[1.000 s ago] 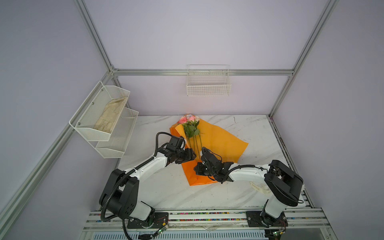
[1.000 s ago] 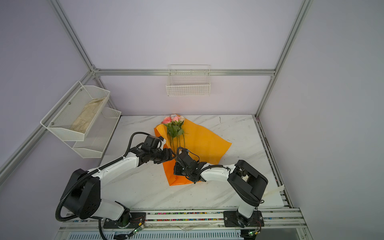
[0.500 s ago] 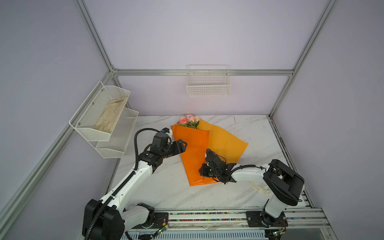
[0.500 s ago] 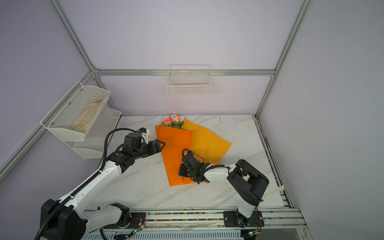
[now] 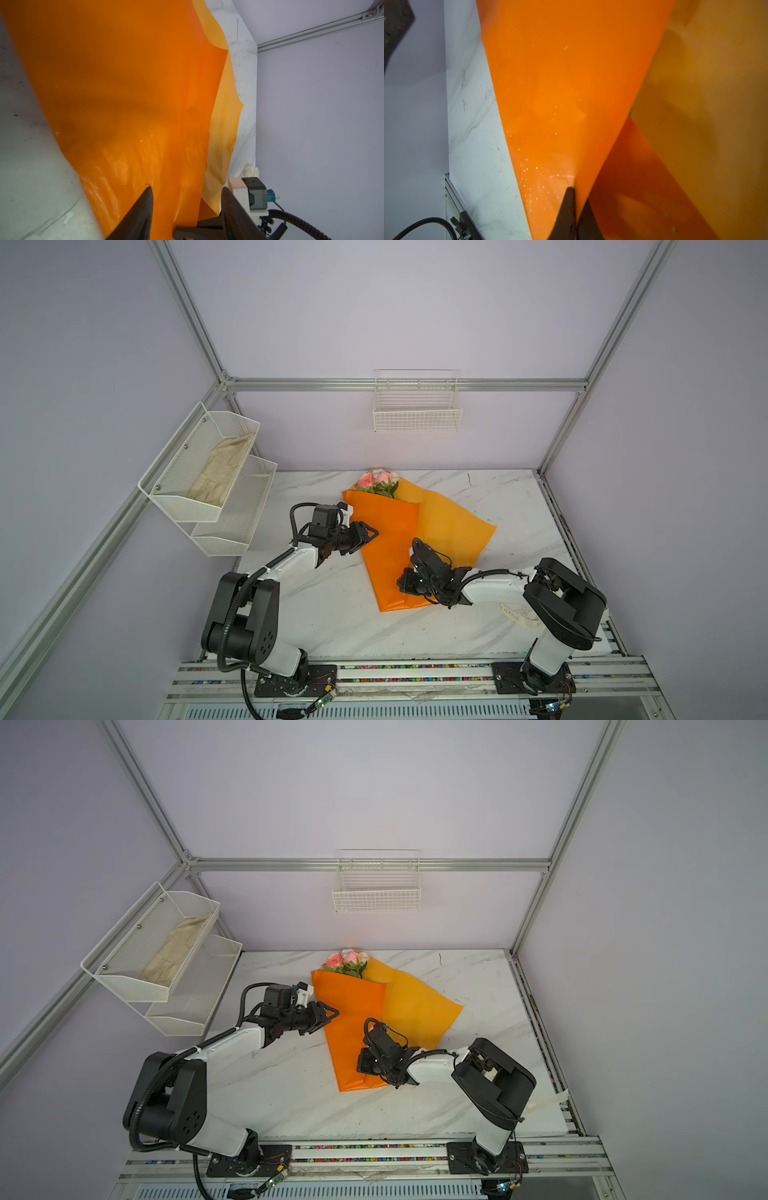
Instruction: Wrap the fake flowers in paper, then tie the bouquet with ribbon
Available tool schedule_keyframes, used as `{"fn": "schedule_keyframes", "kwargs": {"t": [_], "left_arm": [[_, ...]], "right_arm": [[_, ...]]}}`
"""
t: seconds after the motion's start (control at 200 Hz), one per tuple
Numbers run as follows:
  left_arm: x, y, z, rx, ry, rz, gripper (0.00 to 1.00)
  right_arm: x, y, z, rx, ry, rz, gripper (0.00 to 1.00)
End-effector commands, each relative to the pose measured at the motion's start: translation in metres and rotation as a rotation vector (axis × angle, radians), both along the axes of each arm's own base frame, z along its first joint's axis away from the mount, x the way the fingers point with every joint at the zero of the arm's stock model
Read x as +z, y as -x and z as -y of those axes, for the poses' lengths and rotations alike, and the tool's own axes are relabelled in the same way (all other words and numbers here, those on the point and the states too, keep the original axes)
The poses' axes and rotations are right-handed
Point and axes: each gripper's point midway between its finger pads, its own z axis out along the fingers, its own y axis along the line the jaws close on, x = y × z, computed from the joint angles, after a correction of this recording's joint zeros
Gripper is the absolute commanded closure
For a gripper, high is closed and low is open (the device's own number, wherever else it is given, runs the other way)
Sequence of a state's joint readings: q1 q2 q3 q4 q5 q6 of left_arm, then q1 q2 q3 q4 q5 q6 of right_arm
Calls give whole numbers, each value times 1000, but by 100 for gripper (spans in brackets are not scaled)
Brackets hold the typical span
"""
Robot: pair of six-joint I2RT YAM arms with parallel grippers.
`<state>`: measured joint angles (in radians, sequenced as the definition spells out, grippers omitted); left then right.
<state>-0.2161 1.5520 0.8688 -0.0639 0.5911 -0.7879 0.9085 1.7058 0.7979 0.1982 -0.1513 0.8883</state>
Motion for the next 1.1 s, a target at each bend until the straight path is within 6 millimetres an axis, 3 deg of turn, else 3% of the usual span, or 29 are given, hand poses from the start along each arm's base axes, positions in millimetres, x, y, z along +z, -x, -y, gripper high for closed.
{"fn": "schedule_keyframes", "kwargs": {"t": [0.0, 0.105, 0.185, 0.52, 0.715, 0.885, 1.095], "left_arm": [[2, -11, 8, -31, 51, 35, 49], [-18, -15, 9, -40, 34, 3, 51], [-30, -18, 7, -35, 22, -13, 51], [-46, -31, -16, -48, 5, 34, 47], [-66, -45, -28, -36, -14, 25, 47], [-73, -58, -42, -11, -53, 31, 46], [-67, -78, -52, -35, -123, 51, 45]], "right_arm": [[-11, -1, 9, -26, 29, -16, 92], [-13, 0, 8, -20, 34, -19, 100], [-15, 0, 8, -13, 40, -23, 100], [-24, 1, 20, -26, 102, -35, 100], [-27, 2, 20, -12, 115, -38, 100], [-26, 2, 22, -11, 124, -35, 100], [-29, 4, 22, 8, 136, -41, 100]]}}
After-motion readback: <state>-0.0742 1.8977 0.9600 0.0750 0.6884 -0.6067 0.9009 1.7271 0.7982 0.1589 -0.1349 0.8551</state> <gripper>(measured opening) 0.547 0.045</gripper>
